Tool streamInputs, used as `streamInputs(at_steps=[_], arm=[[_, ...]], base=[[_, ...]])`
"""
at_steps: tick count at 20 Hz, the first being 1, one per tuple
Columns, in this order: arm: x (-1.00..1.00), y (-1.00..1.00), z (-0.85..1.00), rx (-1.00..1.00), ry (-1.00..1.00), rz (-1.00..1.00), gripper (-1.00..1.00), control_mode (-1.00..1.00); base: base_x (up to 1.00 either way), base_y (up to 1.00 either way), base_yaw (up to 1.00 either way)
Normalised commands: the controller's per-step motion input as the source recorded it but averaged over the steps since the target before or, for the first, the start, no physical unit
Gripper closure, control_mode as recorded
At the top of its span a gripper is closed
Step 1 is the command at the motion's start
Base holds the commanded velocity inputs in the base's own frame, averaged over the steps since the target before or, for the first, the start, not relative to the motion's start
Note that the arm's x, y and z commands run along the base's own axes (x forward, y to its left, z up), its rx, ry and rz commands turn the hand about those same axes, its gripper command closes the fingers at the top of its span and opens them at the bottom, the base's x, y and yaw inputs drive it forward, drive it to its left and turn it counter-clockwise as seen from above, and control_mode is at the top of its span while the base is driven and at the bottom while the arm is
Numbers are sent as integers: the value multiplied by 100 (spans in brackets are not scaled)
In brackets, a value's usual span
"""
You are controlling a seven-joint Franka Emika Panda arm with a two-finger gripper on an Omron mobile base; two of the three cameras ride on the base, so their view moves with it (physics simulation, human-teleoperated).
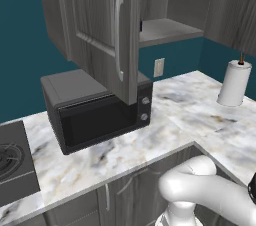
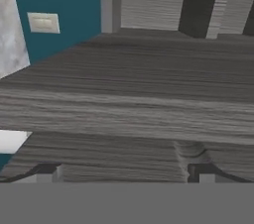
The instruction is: Pick the avocado and bread from the counter and place them on the plate. Then pick the jam from the cabinet and place it next to the plate. Lastly close the cabinet door.
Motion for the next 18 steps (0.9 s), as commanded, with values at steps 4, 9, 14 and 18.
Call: streamInputs(at_steps=[4,9,14,18], arm=[[48,0,0,0,0,2,-100,-100],[50,0,-1,-1,0,0,-100,-100],[53,0,-3,-1,0,0,-100,-100],[60,0,-4,0,0,0,-100,-100]], base=[[0,0,0],[0,0,0],[0,0,0],[0,0,0]])
